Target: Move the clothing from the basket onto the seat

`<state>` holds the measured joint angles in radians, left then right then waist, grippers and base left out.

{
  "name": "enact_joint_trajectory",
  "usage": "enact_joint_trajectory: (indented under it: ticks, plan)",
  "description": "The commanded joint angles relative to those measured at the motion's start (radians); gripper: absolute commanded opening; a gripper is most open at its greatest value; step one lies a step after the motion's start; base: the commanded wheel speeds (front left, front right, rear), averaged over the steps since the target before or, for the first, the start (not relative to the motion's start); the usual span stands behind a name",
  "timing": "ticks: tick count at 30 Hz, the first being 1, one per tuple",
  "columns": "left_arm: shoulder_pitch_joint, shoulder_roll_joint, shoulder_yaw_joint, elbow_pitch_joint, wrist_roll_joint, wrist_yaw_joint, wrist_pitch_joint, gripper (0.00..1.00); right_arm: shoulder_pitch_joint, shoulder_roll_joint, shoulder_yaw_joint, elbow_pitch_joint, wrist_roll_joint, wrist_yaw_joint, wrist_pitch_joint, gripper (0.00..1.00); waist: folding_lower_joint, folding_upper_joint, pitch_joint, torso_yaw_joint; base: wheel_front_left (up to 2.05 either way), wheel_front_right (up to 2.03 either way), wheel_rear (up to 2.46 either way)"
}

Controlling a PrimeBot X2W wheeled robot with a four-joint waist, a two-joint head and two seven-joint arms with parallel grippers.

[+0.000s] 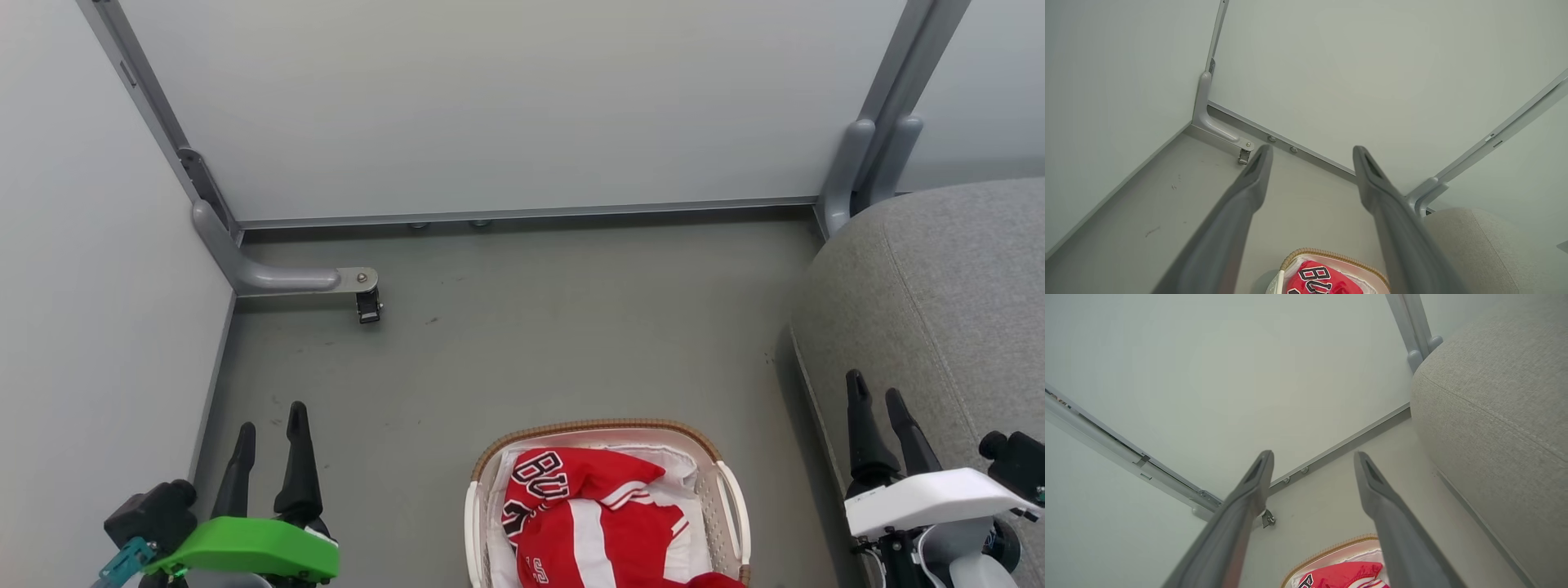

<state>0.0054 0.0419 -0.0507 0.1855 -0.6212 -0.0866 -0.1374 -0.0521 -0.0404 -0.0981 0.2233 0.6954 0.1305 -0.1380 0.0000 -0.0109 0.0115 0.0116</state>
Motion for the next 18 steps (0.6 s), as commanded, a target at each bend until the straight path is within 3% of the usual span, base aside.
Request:
enact_joint_trajectory:
  ticks: [1, 18]
  plan:
    - [0.001, 0.008, -0.004, -0.005, 0.028, 0.004, -0.011, 1.00, 0.004, -0.007, 0.002, -0.005, -0.030, 0.000, -0.010, 1.00, 0.0000, 0.0060, 0.000, 0.001, 0.00, 0.00, 0.00]
    - [0.023, 0.009, -0.028, 0.009, 0.176, 0.014, -0.053, 1.00, 0.021, -0.010, 0.012, 0.006, -0.195, 0.000, -0.052, 1.00, 0.0000, 0.0074, 0.000, 0.003, 0.00, 0.00, 0.00]
